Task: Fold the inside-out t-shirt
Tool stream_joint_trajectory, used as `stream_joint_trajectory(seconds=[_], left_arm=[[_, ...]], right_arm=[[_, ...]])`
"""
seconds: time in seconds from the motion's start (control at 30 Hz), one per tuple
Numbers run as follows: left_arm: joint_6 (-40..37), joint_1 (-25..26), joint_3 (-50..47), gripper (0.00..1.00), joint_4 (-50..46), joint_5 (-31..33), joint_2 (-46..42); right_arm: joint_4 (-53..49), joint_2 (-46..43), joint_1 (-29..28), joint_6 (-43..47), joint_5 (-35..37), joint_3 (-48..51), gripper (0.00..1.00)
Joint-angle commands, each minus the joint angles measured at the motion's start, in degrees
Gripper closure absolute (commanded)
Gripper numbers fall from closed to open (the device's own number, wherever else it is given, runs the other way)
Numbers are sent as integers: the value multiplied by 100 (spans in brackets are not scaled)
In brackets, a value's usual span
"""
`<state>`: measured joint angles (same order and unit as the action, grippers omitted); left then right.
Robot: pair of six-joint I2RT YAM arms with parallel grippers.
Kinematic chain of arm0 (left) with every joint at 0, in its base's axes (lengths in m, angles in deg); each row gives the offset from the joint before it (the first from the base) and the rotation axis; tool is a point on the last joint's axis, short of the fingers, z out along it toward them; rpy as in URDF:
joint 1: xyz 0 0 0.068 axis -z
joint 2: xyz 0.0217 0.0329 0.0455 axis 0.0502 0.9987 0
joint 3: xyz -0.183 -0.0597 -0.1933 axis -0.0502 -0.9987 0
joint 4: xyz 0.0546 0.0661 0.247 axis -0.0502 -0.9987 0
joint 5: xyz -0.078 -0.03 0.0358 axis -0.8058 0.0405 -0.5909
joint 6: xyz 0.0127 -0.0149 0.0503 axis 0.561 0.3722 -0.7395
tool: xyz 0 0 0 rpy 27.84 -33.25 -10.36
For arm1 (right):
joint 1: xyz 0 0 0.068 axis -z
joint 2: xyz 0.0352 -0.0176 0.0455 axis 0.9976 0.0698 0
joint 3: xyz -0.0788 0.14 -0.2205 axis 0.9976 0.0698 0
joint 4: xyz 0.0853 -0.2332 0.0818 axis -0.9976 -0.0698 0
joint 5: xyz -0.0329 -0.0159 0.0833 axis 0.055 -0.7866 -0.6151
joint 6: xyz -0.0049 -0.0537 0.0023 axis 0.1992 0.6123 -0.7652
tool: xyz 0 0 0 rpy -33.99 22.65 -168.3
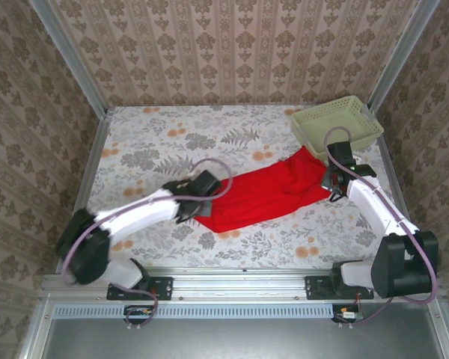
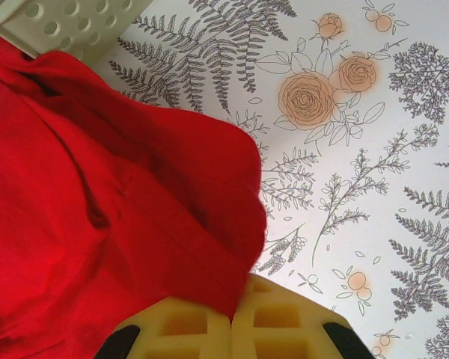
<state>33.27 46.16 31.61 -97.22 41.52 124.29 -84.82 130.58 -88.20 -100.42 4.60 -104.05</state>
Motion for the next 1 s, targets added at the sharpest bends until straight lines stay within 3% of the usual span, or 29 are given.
stream_joint_trajectory(seconds=[0.0, 0.17, 0.33, 0.43, 0.57, 0.67, 0.77, 0.83, 0.97], left_arm=[[1542, -67, -1145, 98, -54, 278, -1129], [2737, -105, -2535, 87, -338, 11, -2938], [2594, -74, -2807, 70, -326, -252, -3861], [2530, -59, -2580, 51, -672, -201, -3859], [1882, -494, -2085, 37, -713, -248, -3324], [1151, -1216, -1760, 32, -79, -1030, -2442], [737, -1420, -1133, 24, 72, -965, -1343], [562, -1531, -756, 25, 115, -1099, -637], [567, -1716, -576, 40, 281, -1463, 148]], right_arm=[[-29, 19, -4, 6, 178, -15, 100], [-8, 41, -2, 16, 135, -9, 100], [-30, 49, -13, 17, 152, 0, 100], [-49, 32, -9, 16, 148, -7, 100], [-83, -17, -9, 23, 186, -9, 100], [-74, -46, -9, 31, 156, -13, 100], [-74, -43, -17, 31, 132, -9, 100], [-98, -36, -13, 28, 134, -4, 100], [-120, -56, -9, 42, 173, -20, 100]])
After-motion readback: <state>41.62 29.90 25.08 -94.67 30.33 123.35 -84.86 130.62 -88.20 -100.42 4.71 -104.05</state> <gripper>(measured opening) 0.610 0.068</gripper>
